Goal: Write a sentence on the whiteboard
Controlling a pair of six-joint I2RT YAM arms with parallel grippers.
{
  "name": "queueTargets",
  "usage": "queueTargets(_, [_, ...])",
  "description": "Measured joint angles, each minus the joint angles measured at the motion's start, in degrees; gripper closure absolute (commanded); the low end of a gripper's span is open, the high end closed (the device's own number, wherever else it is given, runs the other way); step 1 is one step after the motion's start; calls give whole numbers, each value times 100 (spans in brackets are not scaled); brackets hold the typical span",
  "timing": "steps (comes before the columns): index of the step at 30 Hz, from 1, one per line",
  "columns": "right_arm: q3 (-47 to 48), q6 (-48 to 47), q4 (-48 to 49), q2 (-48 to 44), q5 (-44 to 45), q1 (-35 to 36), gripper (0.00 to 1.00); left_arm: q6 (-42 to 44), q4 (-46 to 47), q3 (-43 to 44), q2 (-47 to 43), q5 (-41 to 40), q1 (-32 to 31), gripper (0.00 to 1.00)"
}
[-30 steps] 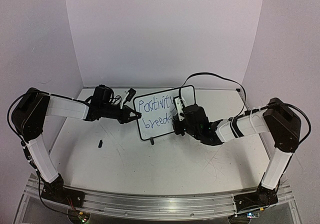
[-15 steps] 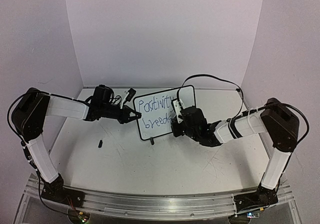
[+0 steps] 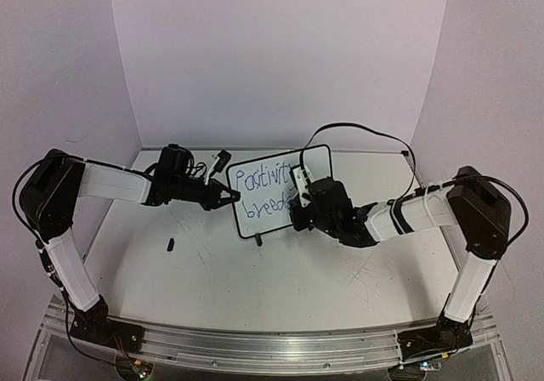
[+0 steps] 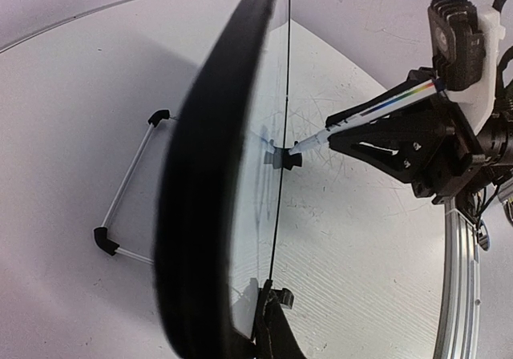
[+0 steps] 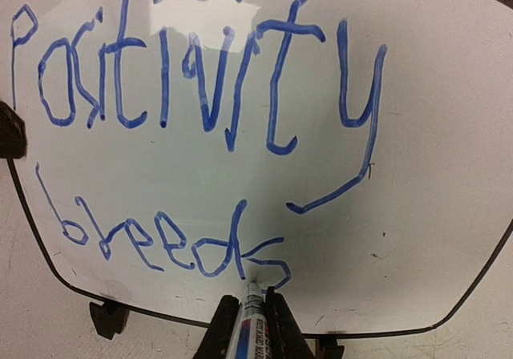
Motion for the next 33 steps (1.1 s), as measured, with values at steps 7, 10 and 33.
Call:
queueTargets(7, [-619,-32,-145,-1501,-108,-123,100,5,0,2,0,-1,-5,100])
queueTargets(10, [-628,-175,12,-1681,-368,-445,100,17,0,2,0,-7,-7,100])
queueTargets(33, [-624,-686,162,-973,-1106,-640,100,37,-153,257,161,-56,-48,100])
